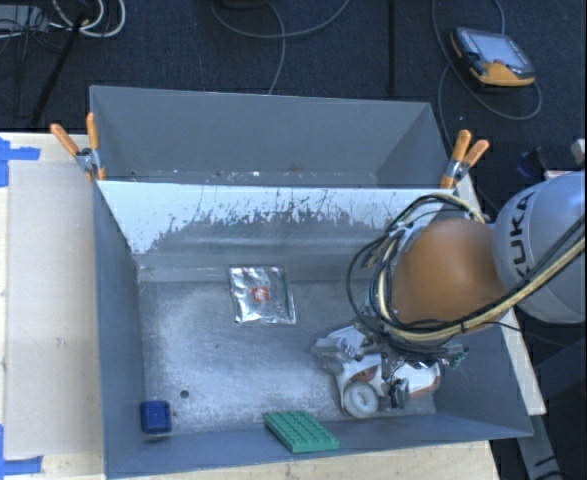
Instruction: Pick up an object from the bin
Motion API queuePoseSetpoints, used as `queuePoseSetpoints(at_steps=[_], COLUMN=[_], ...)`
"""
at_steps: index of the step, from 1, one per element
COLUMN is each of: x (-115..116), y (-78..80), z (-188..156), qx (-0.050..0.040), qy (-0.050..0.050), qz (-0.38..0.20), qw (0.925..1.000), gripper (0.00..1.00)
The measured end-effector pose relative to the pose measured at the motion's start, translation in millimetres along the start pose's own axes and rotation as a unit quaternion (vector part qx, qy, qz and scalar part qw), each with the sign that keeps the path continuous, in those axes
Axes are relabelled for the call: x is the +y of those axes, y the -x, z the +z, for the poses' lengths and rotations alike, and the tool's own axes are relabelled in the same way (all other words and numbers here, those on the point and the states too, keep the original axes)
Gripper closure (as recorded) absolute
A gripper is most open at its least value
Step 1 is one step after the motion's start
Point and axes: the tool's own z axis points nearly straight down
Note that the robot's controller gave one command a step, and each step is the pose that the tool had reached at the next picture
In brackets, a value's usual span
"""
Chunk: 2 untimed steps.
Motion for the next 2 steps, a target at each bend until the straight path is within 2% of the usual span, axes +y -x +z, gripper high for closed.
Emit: queuePoseSetpoints(at_steps=[1, 2], x=[-2.1, -0.7], y=[5.1, -1.4], z=[-3.7, 0.7], qx=[-0.0082, 0.001], qy=[-0.005, 0.0], qz=[0.0, 0.002], qw=[1.0, 1.0], gripper=[1.0, 0.0])
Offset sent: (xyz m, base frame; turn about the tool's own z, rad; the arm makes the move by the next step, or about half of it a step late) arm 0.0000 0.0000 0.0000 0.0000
